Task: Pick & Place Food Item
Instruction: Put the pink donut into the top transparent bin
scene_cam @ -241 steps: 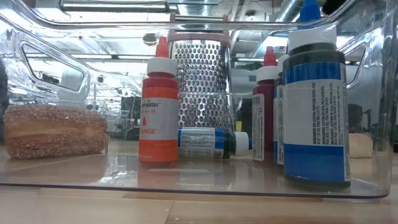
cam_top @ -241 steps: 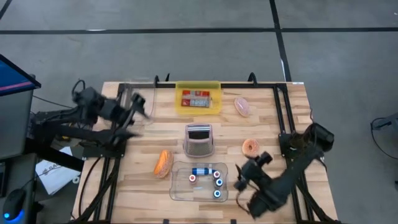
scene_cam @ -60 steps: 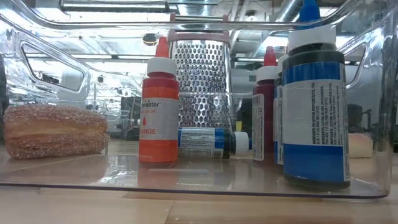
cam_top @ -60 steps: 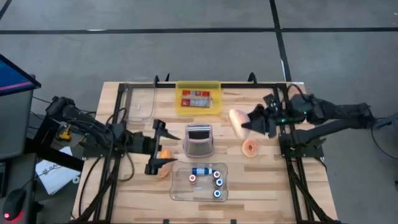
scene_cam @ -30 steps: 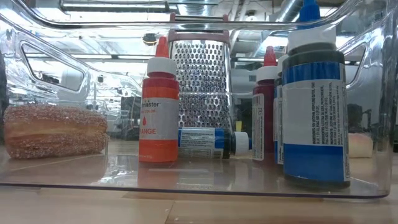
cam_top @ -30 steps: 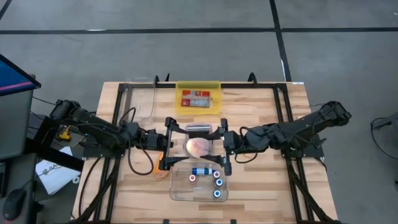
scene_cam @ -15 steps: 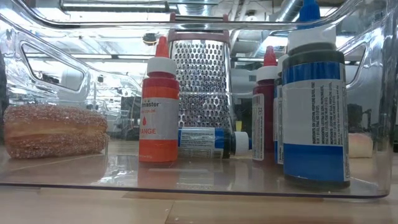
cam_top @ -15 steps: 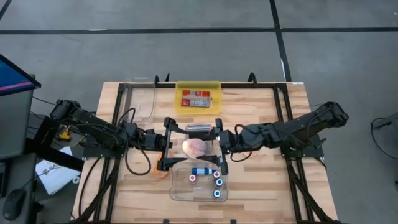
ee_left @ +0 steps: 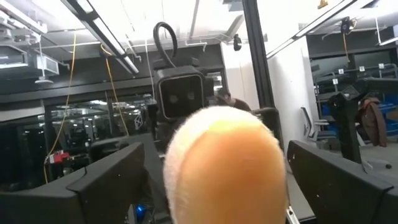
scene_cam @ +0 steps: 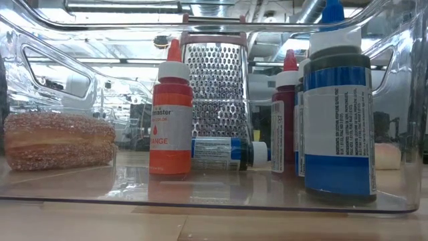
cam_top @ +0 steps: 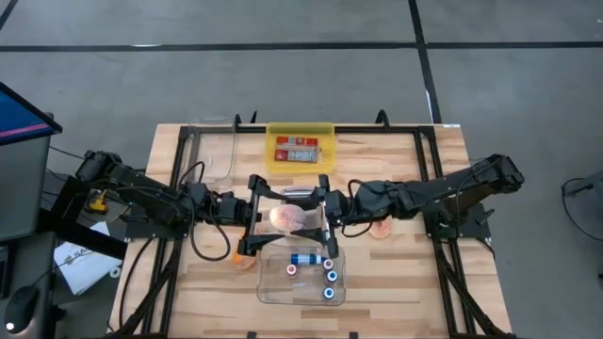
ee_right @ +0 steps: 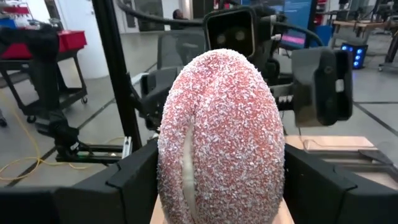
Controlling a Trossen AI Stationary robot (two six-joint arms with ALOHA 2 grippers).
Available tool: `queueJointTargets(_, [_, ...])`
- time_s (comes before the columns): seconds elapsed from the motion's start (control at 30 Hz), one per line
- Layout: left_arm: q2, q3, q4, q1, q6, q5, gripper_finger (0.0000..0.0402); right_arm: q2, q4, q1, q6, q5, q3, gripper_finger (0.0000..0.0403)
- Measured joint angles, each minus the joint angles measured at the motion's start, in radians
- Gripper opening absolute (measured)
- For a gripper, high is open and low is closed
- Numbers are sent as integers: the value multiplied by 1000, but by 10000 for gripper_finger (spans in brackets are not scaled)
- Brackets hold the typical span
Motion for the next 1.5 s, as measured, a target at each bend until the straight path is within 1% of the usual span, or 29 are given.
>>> queueJointTargets(0.17, [0,0,0,0,-19,13,369,-2,12,-7,4,-12,0,275])
queueJointTargets(0.5, [0,0,0,0,-42,14,296,-2,17,-7,7,-16,0,275])
queueJointTargets(0.87, [0,0,0,0,-49,14,239,-2,18,-6,7,-16,0,275])
queueJointTargets(0.97, [0,0,0,0,-49,14,232,-2,21,-4,3,-26,0,275])
queueJointTargets(1.13, [0,1,3,0,-49,16,232,-2,41,10,0,-36,0,280])
queueJointTargets(1.37, [0,1,11,0,-44,24,229,-3,57,29,-16,-33,0,316])
queueJointTargets(1.5, [-1,1,11,-1,-34,-7,228,-8,58,29,-23,-30,-1,336])
